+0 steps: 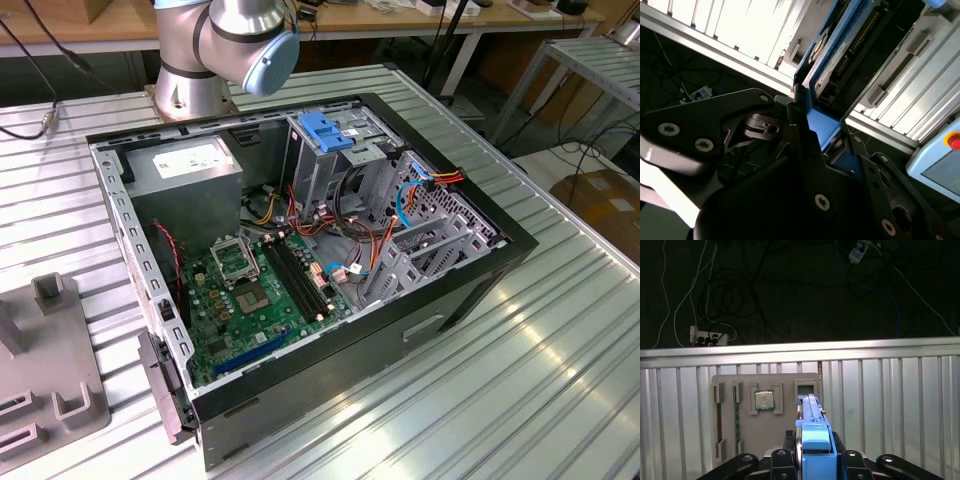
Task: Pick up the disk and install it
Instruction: 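Pick up the disk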
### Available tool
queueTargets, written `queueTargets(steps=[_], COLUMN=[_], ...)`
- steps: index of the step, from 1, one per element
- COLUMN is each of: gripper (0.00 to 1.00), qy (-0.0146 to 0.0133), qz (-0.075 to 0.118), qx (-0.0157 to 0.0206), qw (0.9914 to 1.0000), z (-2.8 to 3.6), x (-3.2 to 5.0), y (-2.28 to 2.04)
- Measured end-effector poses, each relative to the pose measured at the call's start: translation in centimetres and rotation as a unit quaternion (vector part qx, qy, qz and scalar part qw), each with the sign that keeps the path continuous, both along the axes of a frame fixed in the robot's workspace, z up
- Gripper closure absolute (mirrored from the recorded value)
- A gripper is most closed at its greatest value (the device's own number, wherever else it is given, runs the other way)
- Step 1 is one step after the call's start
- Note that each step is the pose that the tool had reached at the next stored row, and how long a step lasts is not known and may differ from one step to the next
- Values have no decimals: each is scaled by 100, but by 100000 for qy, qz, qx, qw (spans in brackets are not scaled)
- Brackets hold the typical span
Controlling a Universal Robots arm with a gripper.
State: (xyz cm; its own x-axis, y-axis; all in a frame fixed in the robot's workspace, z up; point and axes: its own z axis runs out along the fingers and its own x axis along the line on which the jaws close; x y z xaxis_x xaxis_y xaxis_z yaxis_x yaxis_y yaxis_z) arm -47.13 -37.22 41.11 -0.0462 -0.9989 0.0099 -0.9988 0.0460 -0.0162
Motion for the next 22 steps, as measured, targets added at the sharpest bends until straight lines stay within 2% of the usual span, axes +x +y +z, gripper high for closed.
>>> queueTargets(steps=[22], gripper=[63], qy=[8], qz=[1], qx=[0], qw=[100000], z=[295], x=[0], y=[0])
